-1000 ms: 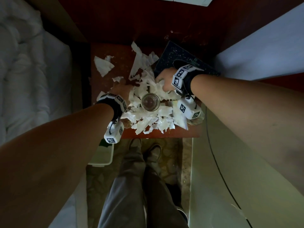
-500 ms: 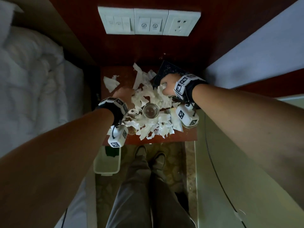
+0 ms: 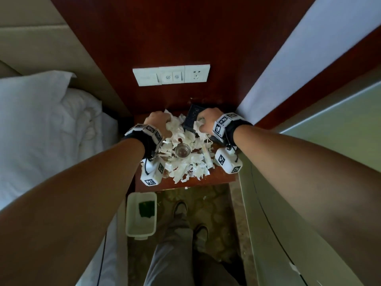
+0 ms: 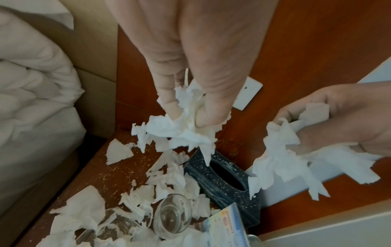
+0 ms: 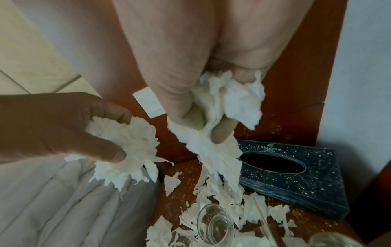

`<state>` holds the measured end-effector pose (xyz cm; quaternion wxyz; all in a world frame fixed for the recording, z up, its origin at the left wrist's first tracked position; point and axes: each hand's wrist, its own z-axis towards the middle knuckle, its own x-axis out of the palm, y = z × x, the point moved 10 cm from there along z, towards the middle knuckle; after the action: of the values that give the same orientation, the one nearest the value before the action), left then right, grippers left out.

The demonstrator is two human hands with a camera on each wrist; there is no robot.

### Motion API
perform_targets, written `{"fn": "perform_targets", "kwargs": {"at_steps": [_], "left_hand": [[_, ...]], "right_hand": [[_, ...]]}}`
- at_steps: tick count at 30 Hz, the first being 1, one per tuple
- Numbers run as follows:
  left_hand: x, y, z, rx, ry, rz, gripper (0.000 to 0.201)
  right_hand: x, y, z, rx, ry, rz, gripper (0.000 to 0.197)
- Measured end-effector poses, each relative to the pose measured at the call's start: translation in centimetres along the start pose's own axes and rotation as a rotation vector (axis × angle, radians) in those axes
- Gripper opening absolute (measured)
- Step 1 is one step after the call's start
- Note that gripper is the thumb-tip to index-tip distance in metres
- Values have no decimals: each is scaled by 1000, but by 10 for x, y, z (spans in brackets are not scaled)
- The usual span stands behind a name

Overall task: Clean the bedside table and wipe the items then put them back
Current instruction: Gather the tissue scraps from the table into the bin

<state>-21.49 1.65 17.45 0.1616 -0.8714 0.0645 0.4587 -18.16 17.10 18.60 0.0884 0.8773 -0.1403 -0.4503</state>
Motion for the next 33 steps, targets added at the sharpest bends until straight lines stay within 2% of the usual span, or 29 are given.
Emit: {"fn": "perform_targets", "kwargs": {"at_steps": [5, 9, 12, 16, 19, 25, 29, 33], "left_hand": [[-31, -55, -60, 63, -67, 10, 48], [-37, -102, -108, 135, -80, 39, 45], [-37, -136, -138, 185, -66, 48, 31], [-26, -184, -174, 295, -37, 49, 45], [-12, -218, -200, 394, -35, 68, 46], [30, -270, -251, 591, 24, 79, 43], [75, -292, -292, 692, 98, 97, 54], [132, -315, -343, 802, 209, 175, 48]], "right_hand": [[-11, -11, -72, 18, -61, 27, 48], [-8, -26, -134, 44, -81, 25, 47], [-8, -42, -179, 84, -113, 53, 45], [-2, -70, -236, 188, -180, 150, 47], [8, -88, -276, 267, -234, 215, 46], [61, -121, -364, 474, -291, 332, 46], [118, -135, -426, 617, -271, 397, 54], [183, -143, -491, 724, -299, 544, 51]]}}
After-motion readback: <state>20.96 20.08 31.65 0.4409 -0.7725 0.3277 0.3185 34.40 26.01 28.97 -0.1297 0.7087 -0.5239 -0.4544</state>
